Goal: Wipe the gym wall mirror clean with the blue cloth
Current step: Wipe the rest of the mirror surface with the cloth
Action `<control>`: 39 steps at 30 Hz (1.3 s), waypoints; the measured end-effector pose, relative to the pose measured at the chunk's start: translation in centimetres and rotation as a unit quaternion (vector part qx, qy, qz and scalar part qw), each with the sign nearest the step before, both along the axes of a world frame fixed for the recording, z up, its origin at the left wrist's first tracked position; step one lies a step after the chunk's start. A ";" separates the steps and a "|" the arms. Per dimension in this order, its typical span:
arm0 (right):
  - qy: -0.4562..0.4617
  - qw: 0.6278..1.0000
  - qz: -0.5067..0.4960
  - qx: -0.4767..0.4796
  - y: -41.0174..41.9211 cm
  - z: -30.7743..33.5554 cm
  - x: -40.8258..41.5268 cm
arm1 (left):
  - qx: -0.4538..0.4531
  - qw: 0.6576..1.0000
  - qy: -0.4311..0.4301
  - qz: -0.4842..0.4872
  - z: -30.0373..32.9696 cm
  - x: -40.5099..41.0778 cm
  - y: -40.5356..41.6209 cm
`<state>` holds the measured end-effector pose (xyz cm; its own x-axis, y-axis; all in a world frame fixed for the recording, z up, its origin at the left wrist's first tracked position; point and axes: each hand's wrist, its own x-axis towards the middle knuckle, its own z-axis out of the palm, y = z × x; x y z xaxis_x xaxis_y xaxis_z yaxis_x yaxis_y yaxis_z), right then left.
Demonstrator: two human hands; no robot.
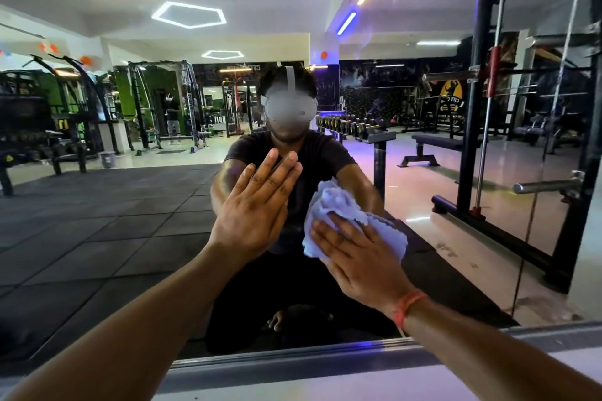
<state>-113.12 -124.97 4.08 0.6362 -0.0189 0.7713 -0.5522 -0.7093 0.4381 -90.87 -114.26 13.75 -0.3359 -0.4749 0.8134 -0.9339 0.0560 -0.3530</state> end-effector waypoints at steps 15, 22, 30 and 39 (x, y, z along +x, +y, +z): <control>0.093 0.995 0.012 -0.037 -2.8 3.5 -6.5 | -0.007 0.994 -0.092 0.056 -1.5 0.2 0.7; -0.358 0.932 0.005 0.059 -2.8 9.2 -3.2 | -0.018 0.988 -0.137 0.071 -0.5 0.7 0.1; 0.116 0.986 -0.001 -0.120 -5.0 6.1 -10.9 | -0.010 0.983 -0.174 0.053 0.8 1.4 0.3; 0.088 0.988 0.032 -0.122 -3.2 15.4 -5.3 | -0.038 0.982 -0.180 0.052 10.0 -0.6 -1.7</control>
<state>-118.38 -128.22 19.48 0.7541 0.1987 0.6260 -0.4096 -0.6028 0.6847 -91.50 -115.98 23.79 -0.5608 -0.4650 0.6851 -0.7472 -0.0724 -0.6607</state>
